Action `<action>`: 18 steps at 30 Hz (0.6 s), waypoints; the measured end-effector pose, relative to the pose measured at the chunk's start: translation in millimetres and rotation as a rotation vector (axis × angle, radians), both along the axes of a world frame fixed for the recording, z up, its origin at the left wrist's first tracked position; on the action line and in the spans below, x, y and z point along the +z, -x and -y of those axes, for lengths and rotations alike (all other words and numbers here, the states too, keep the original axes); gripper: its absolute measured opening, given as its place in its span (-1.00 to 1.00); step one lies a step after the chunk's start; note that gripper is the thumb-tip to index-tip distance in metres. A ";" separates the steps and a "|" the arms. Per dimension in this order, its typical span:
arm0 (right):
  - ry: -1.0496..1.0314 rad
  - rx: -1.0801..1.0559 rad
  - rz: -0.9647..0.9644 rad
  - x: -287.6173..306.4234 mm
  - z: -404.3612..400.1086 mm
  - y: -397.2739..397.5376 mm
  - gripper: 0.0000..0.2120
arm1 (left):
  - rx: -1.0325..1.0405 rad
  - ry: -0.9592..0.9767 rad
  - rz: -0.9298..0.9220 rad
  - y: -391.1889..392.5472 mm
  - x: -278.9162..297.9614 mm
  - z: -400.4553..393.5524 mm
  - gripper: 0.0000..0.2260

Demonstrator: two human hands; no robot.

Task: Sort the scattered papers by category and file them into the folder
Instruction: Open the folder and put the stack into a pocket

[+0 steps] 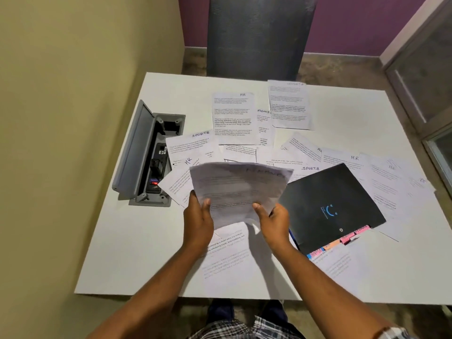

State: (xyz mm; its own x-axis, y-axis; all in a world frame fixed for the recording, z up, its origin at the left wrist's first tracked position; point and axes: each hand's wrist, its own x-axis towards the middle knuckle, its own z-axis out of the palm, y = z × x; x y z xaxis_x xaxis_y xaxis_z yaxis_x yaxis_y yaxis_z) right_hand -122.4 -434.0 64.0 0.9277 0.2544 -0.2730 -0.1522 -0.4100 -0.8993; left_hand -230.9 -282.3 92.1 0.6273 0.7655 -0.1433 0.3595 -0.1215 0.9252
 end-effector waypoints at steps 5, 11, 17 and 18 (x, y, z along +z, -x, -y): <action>-0.125 -0.088 0.026 14.6 14.1 -17.2 -0.71 | 0.087 0.155 0.031 -9.5 -3.5 -26.2 -0.73; -0.442 -0.214 -0.550 14.6 20.8 6.3 -0.12 | 0.262 0.606 0.120 -15.6 -13.5 -22.3 -0.64; -0.446 -0.267 -0.379 30.3 1.2 3.4 -0.70 | 0.301 0.828 0.216 -17.2 8.2 -5.8 -0.62; -0.389 -0.263 -0.320 31.7 3.5 -3.4 -0.78 | 0.316 0.761 0.225 -14.0 9.2 -14.4 -0.61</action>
